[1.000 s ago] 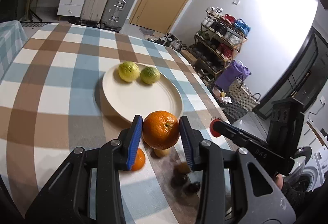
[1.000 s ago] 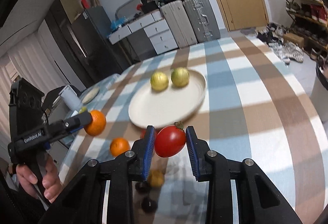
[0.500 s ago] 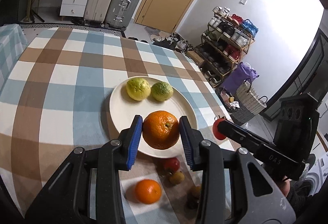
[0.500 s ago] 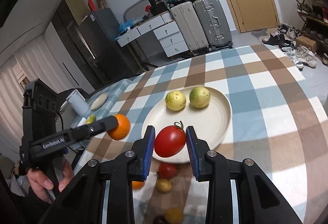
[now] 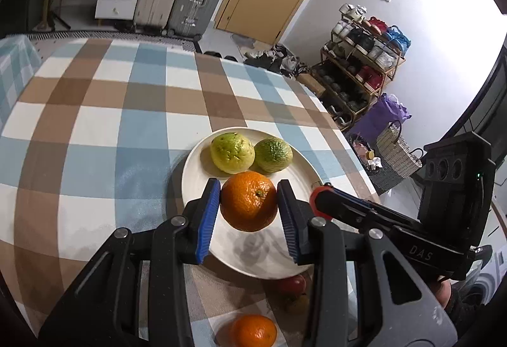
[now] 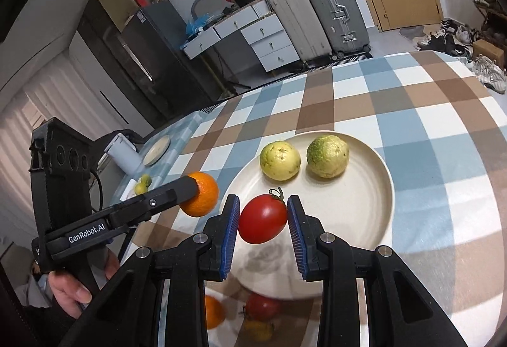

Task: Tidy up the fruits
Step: 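Carry the orange and tomato onto the cream plate and open both tools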

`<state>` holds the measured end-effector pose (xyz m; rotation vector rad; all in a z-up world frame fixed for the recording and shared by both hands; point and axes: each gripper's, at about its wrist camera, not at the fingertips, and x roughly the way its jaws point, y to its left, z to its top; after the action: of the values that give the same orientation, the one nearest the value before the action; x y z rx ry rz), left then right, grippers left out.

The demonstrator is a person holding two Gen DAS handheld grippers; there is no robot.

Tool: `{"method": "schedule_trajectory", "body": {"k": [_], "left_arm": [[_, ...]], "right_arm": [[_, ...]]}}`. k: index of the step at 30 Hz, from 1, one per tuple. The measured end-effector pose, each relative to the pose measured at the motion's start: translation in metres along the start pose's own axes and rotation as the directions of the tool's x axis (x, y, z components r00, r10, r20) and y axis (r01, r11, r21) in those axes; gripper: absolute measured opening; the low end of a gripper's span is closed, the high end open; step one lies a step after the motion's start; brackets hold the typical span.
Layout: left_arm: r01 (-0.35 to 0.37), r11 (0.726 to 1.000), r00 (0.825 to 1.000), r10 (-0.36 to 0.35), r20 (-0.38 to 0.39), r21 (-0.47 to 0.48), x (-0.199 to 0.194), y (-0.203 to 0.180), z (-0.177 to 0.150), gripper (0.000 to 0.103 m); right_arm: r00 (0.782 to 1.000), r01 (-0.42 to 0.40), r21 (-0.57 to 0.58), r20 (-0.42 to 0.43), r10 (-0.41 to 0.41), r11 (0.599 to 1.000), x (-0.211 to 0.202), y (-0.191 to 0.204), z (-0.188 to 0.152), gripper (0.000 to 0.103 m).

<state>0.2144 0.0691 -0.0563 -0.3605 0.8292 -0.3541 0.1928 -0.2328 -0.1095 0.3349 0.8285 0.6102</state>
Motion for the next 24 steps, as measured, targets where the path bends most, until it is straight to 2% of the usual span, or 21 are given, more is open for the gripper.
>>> {"method": "schedule_trajectory", "body": {"k": [3,7,16,19,21,24], "left_arm": [[-0.013,0.999,1.0,0.013,0.002,0.034,0.008,-0.001,0.0,0.034],[-0.002,1.0,1.0,0.002,-0.014,0.003,0.018,0.006,0.001,0.034],[-0.035,0.999,0.999,0.035,-0.016,0.025,0.032,0.013,0.002,0.034],[-0.037,0.999,0.998,0.037,-0.052,-0.007,0.044,0.022,0.004,0.034],[-0.026,1.0,0.998,0.027,-0.049,0.006,0.048,0.022,0.004,0.034],[-0.029,1.0,0.998,0.029,-0.049,0.01,0.056,0.021,0.005,0.034]], "right_arm": [[1.0,-0.008,0.007,-0.013,0.008,1.0,0.009,0.0,0.004,0.031],[1.0,-0.006,0.007,-0.02,0.006,1.0,0.016,-0.002,0.004,0.031],[0.999,-0.007,0.029,-0.045,0.009,1.0,0.032,-0.006,0.005,0.031],[0.998,0.009,0.033,-0.06,-0.007,0.999,0.041,-0.009,0.004,0.031],[0.996,0.017,0.053,-0.084,-0.012,0.998,0.048,-0.011,0.004,0.031],[0.997,0.027,0.035,-0.075,-0.025,0.999,0.052,-0.011,0.006,0.031]]}}
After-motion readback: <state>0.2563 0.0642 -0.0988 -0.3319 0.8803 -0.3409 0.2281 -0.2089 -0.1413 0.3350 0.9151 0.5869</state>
